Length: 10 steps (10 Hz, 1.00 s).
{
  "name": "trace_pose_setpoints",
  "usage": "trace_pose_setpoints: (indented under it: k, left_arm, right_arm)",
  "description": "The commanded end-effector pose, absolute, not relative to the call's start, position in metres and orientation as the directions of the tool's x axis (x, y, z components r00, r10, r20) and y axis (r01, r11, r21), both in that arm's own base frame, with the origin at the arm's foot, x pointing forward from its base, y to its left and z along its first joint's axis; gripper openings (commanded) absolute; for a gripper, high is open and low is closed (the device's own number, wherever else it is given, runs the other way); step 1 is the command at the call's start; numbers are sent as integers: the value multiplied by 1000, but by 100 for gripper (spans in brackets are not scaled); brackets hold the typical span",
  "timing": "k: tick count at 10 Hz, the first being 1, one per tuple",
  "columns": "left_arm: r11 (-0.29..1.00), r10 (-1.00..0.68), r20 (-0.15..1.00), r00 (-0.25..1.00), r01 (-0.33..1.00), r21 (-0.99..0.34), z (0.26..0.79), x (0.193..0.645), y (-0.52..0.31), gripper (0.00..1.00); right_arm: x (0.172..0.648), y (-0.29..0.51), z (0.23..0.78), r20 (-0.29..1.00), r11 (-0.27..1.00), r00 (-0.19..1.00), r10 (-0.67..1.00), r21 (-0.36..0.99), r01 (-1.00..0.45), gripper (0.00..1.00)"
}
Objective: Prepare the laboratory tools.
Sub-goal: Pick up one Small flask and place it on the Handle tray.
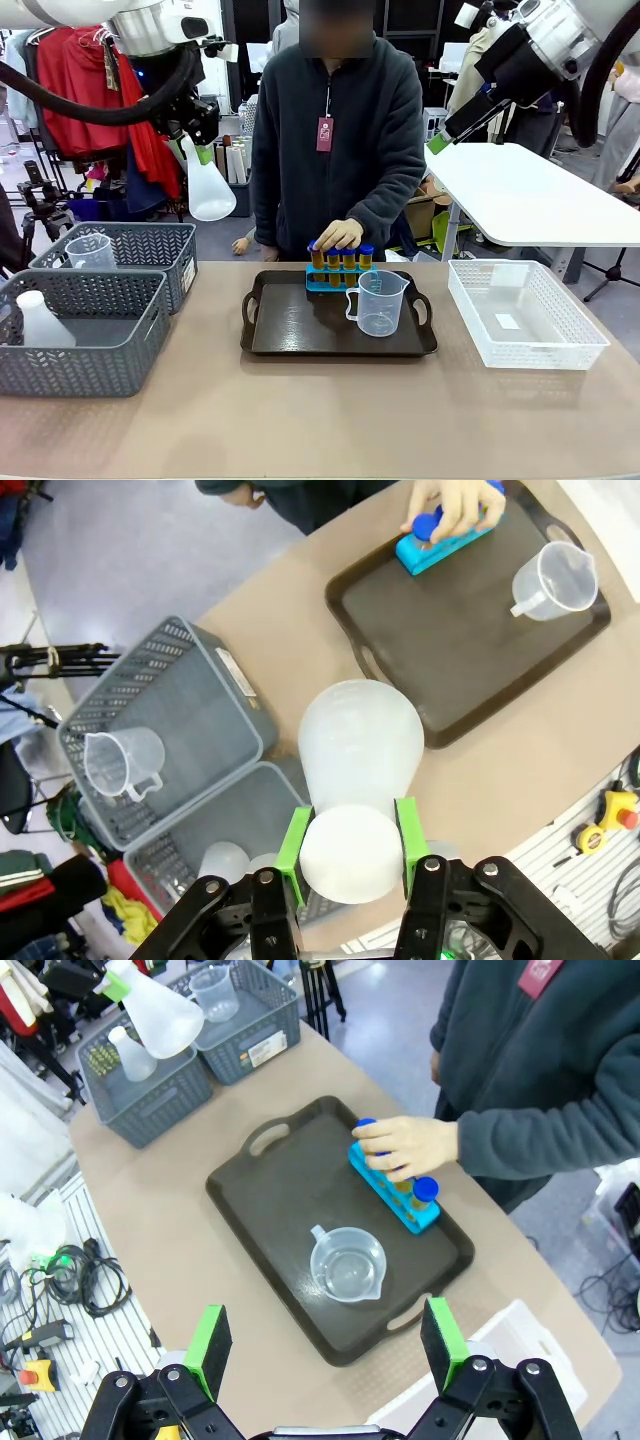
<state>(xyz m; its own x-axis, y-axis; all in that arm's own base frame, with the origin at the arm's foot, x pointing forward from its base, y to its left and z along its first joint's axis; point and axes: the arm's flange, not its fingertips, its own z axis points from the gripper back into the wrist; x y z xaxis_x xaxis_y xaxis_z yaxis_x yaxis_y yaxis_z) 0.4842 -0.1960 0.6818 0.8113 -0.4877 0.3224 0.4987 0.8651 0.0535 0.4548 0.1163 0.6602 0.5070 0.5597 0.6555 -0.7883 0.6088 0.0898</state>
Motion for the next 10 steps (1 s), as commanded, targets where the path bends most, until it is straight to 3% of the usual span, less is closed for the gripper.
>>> trace_pose_setpoints:
  k: [1,10]
  left_arm:
    - [866,-487,327,810,496,59,684,483,-194,0]
    - [834,-537,304,787,550,49,668,495,-217,0]
  right_arm:
    - [455,115,661,663,606,502,555,92,-790,100]
    - [455,115,661,663,606,502,555,92,-790,100]
